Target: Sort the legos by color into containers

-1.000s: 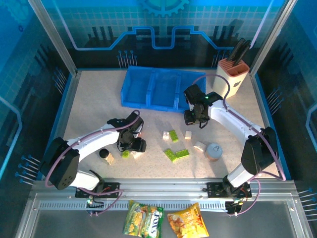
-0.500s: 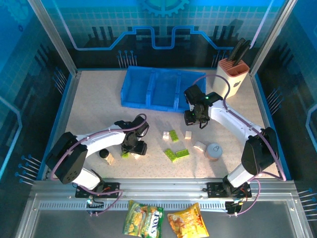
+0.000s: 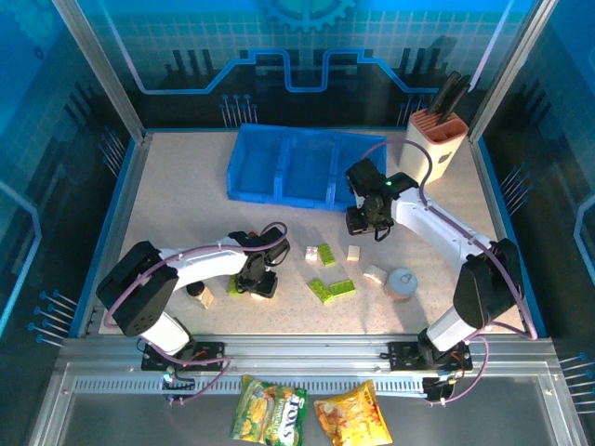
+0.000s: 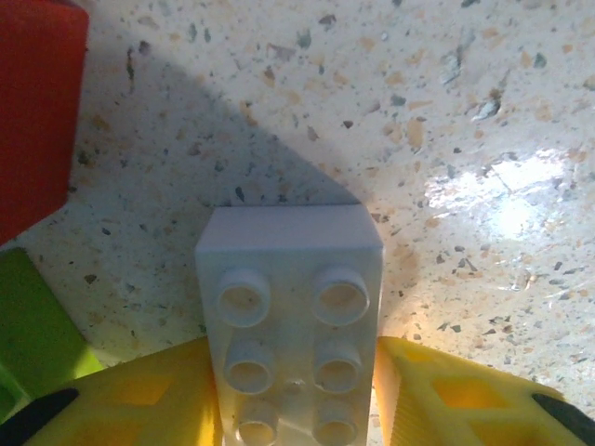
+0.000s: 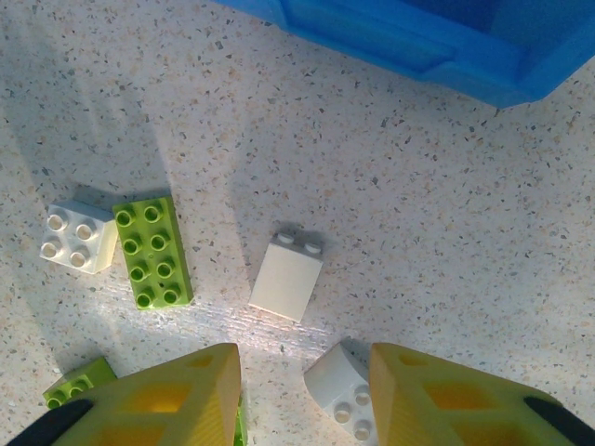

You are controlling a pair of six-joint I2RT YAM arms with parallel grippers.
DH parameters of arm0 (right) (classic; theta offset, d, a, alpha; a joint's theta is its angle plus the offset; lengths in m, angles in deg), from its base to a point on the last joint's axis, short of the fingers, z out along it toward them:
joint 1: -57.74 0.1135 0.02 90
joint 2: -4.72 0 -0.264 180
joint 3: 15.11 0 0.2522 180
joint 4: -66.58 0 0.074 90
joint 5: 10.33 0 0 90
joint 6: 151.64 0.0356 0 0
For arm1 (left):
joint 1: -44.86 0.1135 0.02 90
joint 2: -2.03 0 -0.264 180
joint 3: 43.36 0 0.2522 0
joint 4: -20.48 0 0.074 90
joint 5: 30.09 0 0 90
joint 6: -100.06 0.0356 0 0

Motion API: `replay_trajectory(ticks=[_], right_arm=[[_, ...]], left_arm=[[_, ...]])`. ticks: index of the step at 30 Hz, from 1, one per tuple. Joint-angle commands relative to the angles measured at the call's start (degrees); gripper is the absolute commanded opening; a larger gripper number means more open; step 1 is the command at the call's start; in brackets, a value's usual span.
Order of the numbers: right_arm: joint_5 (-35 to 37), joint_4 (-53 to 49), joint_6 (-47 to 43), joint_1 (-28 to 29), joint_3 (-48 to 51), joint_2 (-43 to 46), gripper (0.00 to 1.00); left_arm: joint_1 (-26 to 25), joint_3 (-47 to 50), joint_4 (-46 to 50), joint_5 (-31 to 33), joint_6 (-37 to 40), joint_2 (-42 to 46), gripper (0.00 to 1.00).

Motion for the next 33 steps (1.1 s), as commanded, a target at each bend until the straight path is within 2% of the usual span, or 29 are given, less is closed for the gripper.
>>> replay_trajectory(ticks=[1, 12, 19, 33], right_arm=[[-0.1, -1.2, 0.2, 0.6, 0.6, 2.0, 0.42], [0.7, -2.2, 0.1, 0.6, 0.0, 2.9, 0.41], [1.3, -2.4, 0.1, 0.5, -0.1, 3.0, 0.41], [1.5, -2.7, 0.8, 0.6, 1.1, 3.8, 0.41]], left_arm=[[-1.1, -1.6, 1.3, 1.0, -1.3, -0.8, 0.43], [-1.2, -3.5, 2.3, 1.4, -1.3, 0.3, 0.36], [-0.3, -8.3, 3.6, 0.3, 0.0, 2.0, 0.35], [8.3, -23.6, 5.8, -1.7, 8.2, -3.5, 0.34]])
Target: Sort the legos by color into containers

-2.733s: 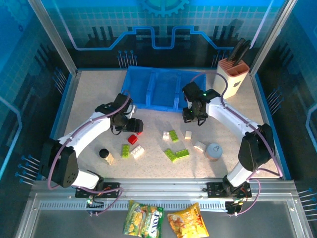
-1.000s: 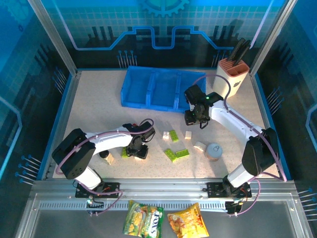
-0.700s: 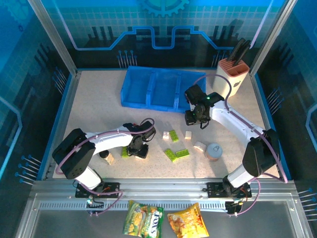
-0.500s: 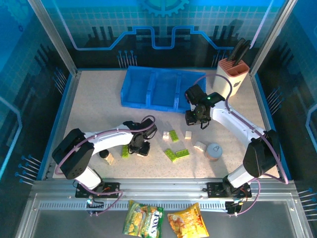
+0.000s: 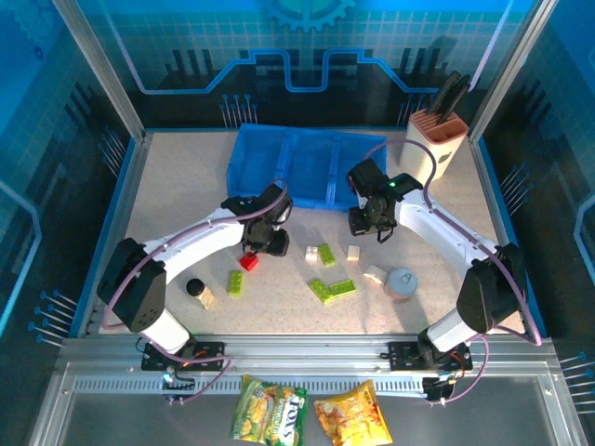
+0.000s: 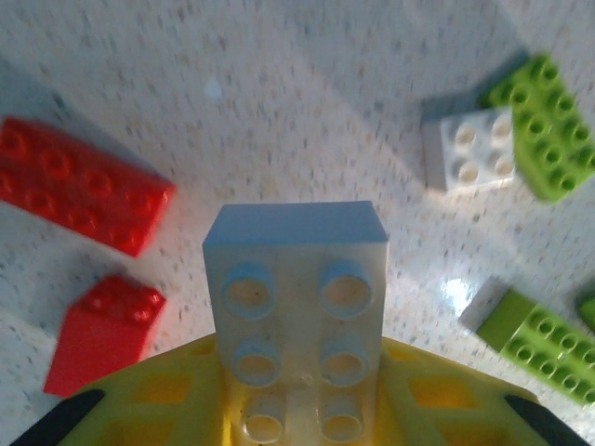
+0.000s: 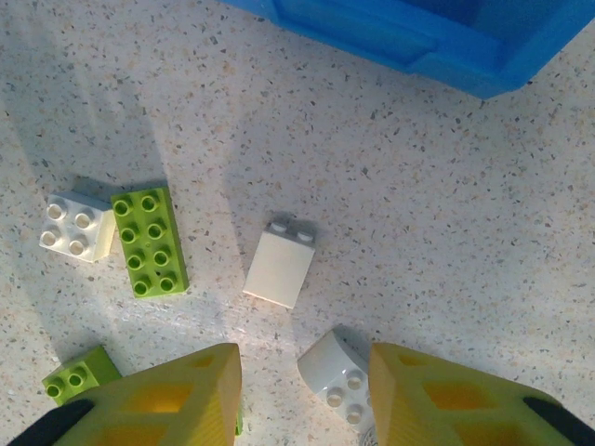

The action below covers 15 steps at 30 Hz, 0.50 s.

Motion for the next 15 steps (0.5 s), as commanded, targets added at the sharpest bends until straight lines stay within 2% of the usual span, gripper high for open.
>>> replay_trajectory(ticks=[1, 15], right_arm=[[1.0, -1.5, 0.8, 0.5, 0.7, 2.0, 0.41], [1.2, -2.8, 1.7, 0.7, 1.7, 3.9, 0.41]], left_arm=[[2.5, -5.1, 2.6, -0.7, 4.1, -2.9, 0.34], [12.0, -28.1, 6.2, 1.9, 12.3, -14.6, 0.33]])
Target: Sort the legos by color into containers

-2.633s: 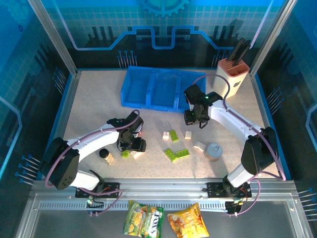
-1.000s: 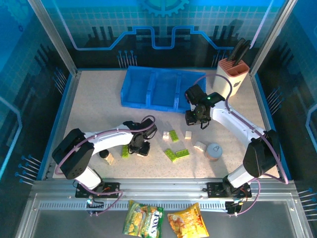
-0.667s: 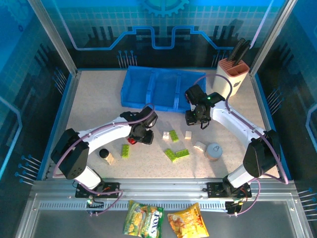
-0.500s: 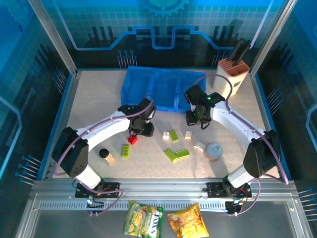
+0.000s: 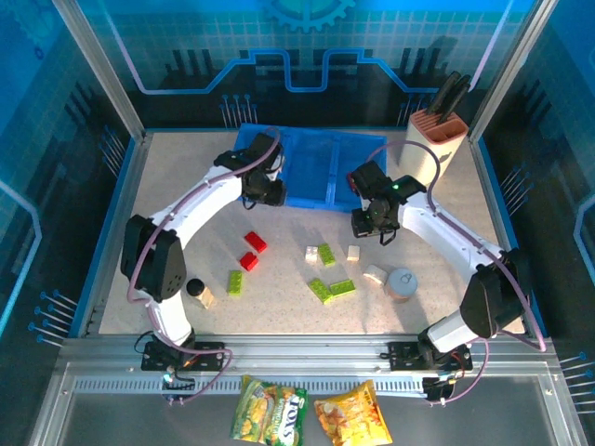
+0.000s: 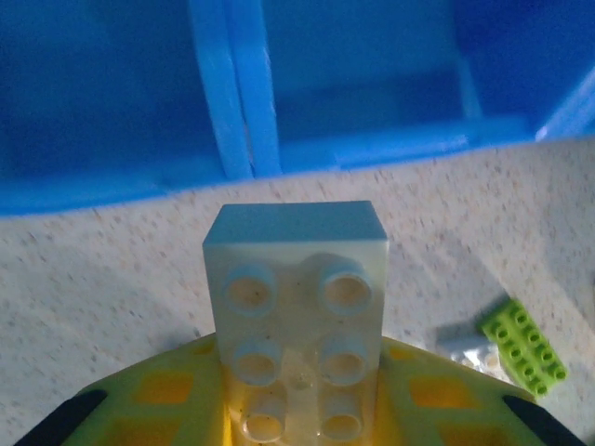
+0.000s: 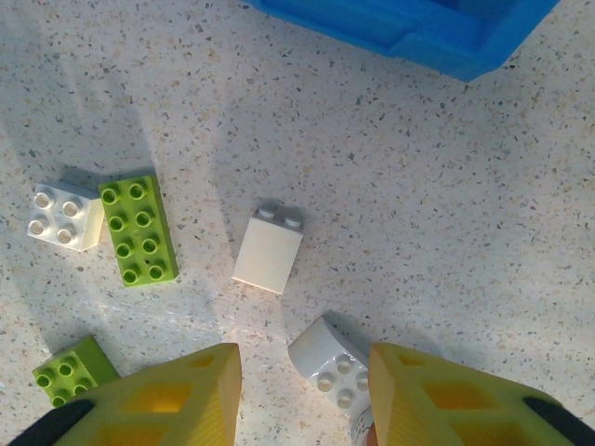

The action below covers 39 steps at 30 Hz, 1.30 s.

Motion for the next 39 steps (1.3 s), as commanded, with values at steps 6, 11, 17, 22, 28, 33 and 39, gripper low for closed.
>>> replay_trajectory(ticks=[6, 11, 17, 22, 28, 33, 39], right_arm=[[0.5, -2.6, 1.4, 0.7, 1.4, 3.2, 0.41], [0.5, -2.9, 1.9, 0.8, 2.0, 4.1, 0.41], [0.6, -3.2, 2.3, 1.0, 2.4, 4.4, 0.41], [0.7, -3.3, 2.6, 1.1, 2.6, 4.7, 0.41], [0.9, -3.5, 2.9, 1.4, 2.8, 5.1, 0.41], [1.1, -4.2, 3.2, 1.5, 3.2, 6.0, 0.41], [1.2, -4.6, 3.5, 1.5, 4.3, 6.4, 0.41]], left_arm=[[4.7, -10.9, 2.8, 1.3, 4.6, -6.9, 0.33], [6.9, -14.1, 1.1, 1.9, 5.7, -10.4, 0.32], [9.2, -15.9, -2.7, 1.7, 6.7, -14.0, 0.32], [9.8, -17.9, -5.8, 2.9, 8.3, -17.8, 0.31], [10.7, -18.8, -10.0, 3.8, 8.6, -21.7, 0.3], [11.2, -20.5, -10.9, 4.2, 8.6, -25.1, 0.3], [11.4, -22.6, -11.2, 3.9, 8.3, -28.4, 0.3]])
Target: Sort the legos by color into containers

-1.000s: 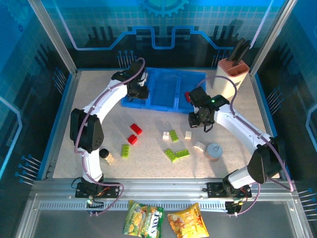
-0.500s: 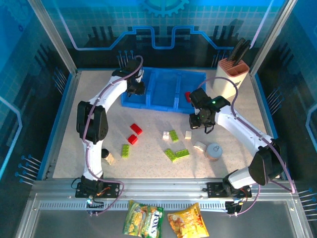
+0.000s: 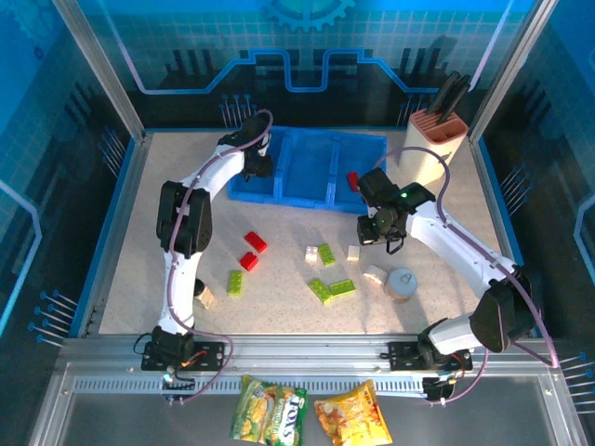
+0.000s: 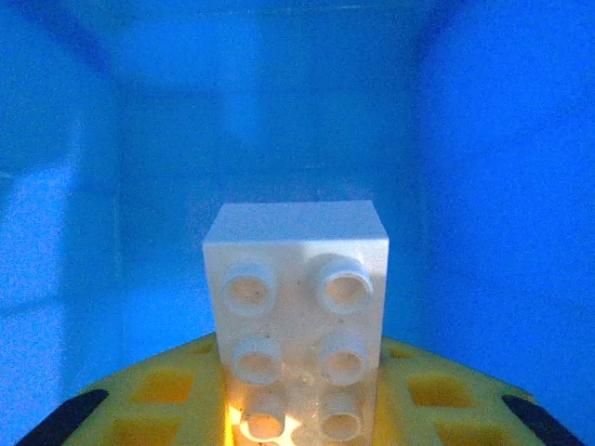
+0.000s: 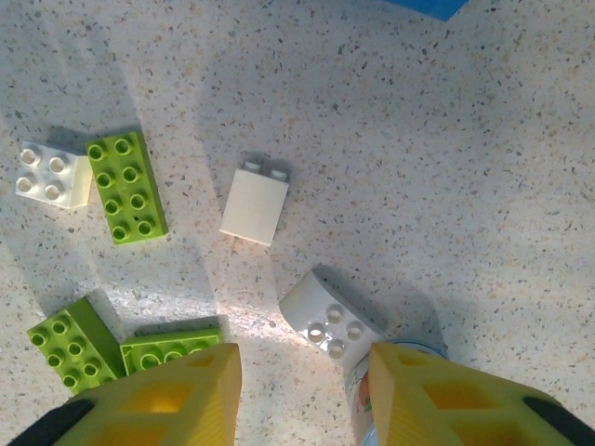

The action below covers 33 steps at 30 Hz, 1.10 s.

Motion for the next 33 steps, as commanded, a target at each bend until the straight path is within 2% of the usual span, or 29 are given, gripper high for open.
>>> replay_trajectory(ticks=[1, 19, 33], right_arm=[[0.7, -1.8, 1.2, 0.8, 0.8, 1.3, 0.41], [0.8, -1.6, 1.6, 1.2, 1.9, 2.2, 0.41], [1.3, -2.3, 1.8, 1.6, 1.1, 2.8, 0.41]], left_arm=[[0.5, -3.4, -0.6, 0.7, 1.0, -2.4, 0.3], [1.6, -16.2, 8.7, 1.1, -0.1, -11.7, 0.33], [1.6, -15.7, 9.5, 0.8, -0.1, -10.5, 0.4]])
